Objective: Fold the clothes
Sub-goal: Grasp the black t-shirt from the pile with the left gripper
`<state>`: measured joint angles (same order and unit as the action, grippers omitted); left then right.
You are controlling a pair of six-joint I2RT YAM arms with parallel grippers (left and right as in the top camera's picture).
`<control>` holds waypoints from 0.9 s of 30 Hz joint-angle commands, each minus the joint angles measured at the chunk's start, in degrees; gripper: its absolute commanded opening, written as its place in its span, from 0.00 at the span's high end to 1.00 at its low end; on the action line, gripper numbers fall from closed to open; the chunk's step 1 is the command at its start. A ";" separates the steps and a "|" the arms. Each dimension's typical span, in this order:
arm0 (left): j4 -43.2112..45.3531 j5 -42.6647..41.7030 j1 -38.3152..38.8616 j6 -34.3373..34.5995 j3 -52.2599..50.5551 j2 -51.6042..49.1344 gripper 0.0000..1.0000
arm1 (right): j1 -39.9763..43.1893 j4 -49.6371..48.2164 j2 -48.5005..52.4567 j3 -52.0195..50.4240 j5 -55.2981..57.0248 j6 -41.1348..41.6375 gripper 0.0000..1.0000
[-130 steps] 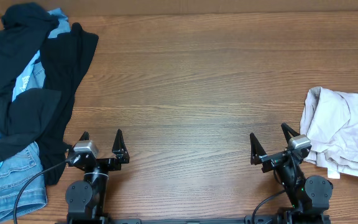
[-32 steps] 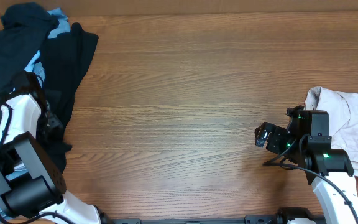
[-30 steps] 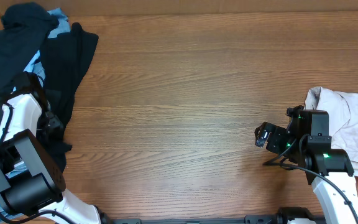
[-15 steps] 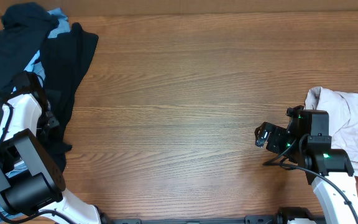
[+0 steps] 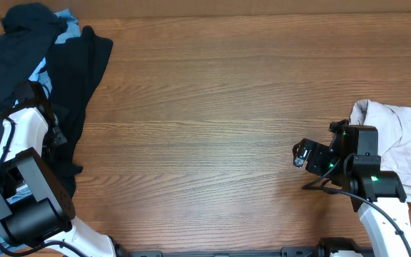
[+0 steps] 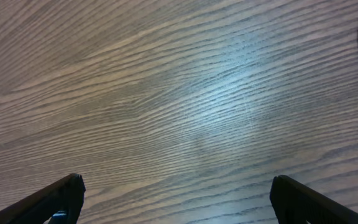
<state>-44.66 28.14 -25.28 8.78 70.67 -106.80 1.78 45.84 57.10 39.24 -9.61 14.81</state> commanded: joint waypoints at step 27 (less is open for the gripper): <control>-26.88 -36.59 65.48 5.16 24.94 12.74 0.96 | -0.26 -2.01 -0.83 7.76 2.12 0.04 0.00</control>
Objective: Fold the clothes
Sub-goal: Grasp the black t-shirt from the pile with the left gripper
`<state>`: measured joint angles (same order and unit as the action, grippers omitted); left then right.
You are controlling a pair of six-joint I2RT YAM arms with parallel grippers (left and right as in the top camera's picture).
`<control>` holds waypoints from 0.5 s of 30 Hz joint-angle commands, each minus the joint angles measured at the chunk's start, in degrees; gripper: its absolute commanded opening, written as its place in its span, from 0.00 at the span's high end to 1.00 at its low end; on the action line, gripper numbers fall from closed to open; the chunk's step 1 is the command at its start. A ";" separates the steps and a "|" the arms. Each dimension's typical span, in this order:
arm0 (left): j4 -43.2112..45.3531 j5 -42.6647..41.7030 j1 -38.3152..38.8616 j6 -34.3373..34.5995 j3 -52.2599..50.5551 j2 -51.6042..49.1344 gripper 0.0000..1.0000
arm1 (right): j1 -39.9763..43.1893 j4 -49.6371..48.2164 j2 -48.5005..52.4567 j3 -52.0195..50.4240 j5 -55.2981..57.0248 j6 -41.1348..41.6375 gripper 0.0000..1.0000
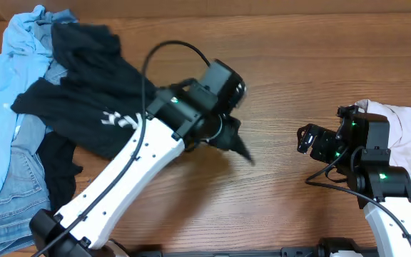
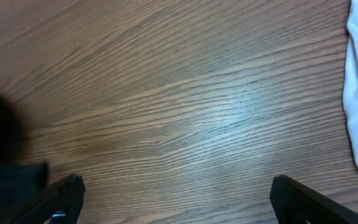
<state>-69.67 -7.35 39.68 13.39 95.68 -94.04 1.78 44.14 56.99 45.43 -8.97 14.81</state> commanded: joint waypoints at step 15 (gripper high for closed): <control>4.15 -19.37 6.80 -14.10 11.45 6.03 0.96 | 1.66 -0.55 -0.72 1.57 8.55 0.74 0.00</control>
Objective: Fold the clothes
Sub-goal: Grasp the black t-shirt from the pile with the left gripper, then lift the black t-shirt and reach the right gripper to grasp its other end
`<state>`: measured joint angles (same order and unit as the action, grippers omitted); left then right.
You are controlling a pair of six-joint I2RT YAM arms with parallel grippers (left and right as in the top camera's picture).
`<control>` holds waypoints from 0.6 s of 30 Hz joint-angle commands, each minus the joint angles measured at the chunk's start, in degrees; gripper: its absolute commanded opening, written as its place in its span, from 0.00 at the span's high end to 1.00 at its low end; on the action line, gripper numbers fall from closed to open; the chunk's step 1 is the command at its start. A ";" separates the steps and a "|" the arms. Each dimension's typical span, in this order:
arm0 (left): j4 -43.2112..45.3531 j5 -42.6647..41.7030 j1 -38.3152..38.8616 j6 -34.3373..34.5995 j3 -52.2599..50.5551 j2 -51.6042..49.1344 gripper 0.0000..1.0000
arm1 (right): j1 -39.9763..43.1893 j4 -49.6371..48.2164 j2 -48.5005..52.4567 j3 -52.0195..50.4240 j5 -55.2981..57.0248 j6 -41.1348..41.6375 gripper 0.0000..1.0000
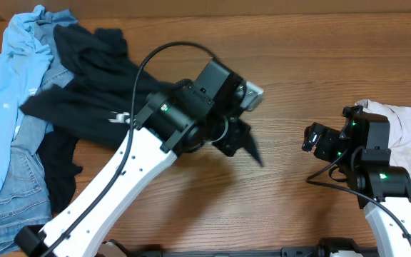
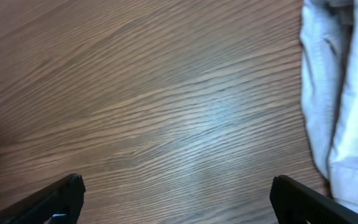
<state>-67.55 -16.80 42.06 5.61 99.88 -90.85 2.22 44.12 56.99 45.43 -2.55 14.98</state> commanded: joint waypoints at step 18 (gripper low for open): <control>-29.14 25.97 -4.07 12.87 16.74 4.59 0.96 | 2.67 4.31 16.02 21.29 -18.01 -11.47 0.00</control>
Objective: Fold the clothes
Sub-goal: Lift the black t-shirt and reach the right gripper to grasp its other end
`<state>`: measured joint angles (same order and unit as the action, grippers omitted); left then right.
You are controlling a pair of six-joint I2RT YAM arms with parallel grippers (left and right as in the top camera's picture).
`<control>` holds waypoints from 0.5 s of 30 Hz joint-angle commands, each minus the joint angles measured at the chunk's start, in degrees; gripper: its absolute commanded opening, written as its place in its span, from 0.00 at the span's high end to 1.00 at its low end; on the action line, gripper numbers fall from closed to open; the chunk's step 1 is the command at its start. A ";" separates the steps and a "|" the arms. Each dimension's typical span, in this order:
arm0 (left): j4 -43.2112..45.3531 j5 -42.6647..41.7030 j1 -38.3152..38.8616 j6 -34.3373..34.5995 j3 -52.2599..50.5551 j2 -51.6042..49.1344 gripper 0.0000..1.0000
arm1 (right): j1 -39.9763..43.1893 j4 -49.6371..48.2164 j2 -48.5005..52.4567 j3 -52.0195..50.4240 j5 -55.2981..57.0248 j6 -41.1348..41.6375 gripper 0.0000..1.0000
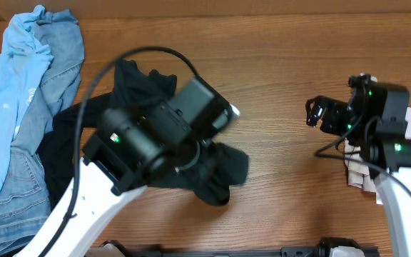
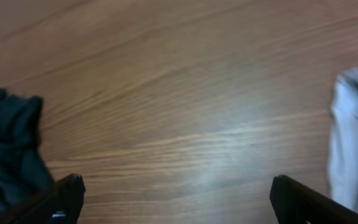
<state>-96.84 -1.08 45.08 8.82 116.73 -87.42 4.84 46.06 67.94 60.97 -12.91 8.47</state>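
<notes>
A black garment (image 1: pixel 138 93) stretches from the pile at the left to the middle of the table, ending in a bunch (image 1: pixel 223 175). My left gripper (image 1: pixel 216 165) sits under its own wrist, shut on that bunch; the fingers are mostly hidden. The bunch's edge also shows at the left of the right wrist view as dark cloth (image 2: pixel 8 143). My right gripper (image 2: pixel 179 202) hangs open over bare wood, with nothing between its fingers (image 2: pixel 64 196). It shows in the overhead view as well (image 1: pixel 323 114). A white garment lies beneath the right arm.
A light blue shirt (image 1: pixel 20 64) and blue jeans (image 1: pixel 6 193) lie heaped at the far left. The white garment's edge (image 2: pixel 356 124) shows at the right of the right wrist view. Brown wood table (image 1: pixel 284 64) lies between the two arms.
My left gripper has moved nearer the front edge and a little left, the black garment bunched under it. My right gripper has moved toward the far side, and the black cloth now shows in its view.
At first my left arm was at the far left over the dark clothes, and my right gripper stood open by the white garment. Then the left gripper was mid-table with the black garment drawn out behind it. Now the garment lies bunched at the centre.
</notes>
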 commanded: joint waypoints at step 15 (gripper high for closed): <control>0.04 -11.04 -43.19 0.17 -0.11 1.20 0.96 | -29.75 -22.16 33.83 16.63 -15.89 -7.78 0.00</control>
<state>-96.86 -11.68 2.15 11.09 116.60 -87.35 -22.22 28.75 97.84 76.29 -28.49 -1.08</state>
